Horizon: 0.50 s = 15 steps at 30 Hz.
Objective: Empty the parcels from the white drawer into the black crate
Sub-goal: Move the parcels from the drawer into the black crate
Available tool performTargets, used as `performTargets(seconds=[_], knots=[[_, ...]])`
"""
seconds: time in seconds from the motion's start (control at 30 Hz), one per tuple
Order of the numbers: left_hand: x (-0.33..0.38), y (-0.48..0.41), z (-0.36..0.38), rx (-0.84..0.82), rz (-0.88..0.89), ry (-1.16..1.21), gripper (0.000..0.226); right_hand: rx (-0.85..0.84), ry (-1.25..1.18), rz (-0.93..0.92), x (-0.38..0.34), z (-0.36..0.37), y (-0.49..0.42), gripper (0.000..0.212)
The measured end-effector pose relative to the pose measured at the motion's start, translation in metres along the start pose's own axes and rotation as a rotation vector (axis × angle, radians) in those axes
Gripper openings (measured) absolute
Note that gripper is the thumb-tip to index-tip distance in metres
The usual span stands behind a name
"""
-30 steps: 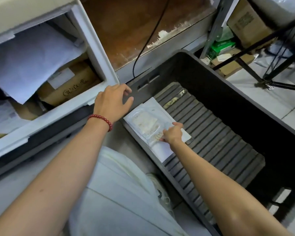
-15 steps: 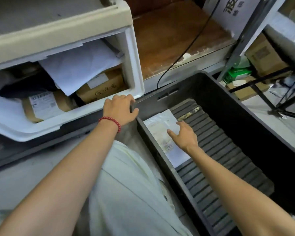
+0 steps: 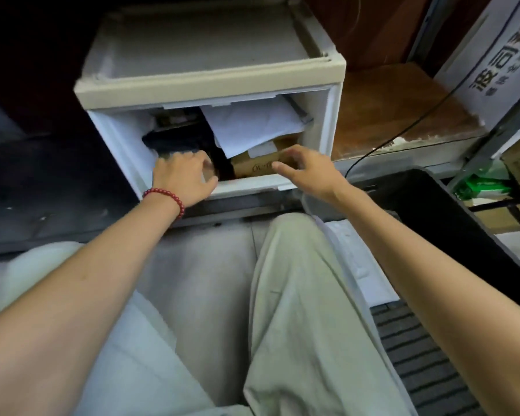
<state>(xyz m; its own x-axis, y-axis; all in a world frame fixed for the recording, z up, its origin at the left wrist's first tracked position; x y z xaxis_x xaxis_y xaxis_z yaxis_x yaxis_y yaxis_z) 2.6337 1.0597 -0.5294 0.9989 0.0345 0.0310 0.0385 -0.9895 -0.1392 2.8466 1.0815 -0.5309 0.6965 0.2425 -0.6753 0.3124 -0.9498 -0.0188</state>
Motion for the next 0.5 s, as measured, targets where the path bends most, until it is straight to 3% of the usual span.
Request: performTargets(seconds=[0.17,0.33,0.5], knots=[[-0.035,0.013,-0.016,0.046,-0.031,-0.031,0.044,0.049,0.055,-0.068,-0.046,0.017,-0.015,0.053],[-0.044,0.011,-0.022,0.105,-0.061,0.033,0.046,0.14,0.064,-0.049,-0.028,0.041,-0.018,0.058],[-0.025,-0.003,-0.014,0.142,-0.039,0.087,0.051,0.326,0.09,0.002,-0.009,0.021,-0.031,0.06]])
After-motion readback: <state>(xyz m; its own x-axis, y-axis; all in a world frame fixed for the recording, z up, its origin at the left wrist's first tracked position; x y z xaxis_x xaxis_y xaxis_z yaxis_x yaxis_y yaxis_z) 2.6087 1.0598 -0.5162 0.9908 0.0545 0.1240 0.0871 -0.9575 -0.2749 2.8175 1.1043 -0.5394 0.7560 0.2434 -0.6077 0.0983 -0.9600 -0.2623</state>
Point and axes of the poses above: each hand's wrist, its own y-axis away from the middle knuckle, its own z-axis out of the palm, x = y × z, the point moved 10 cm from there along -y, towards the middle knuckle, and after that the axes turned 3 degrees about x, right-handed, at the moved point
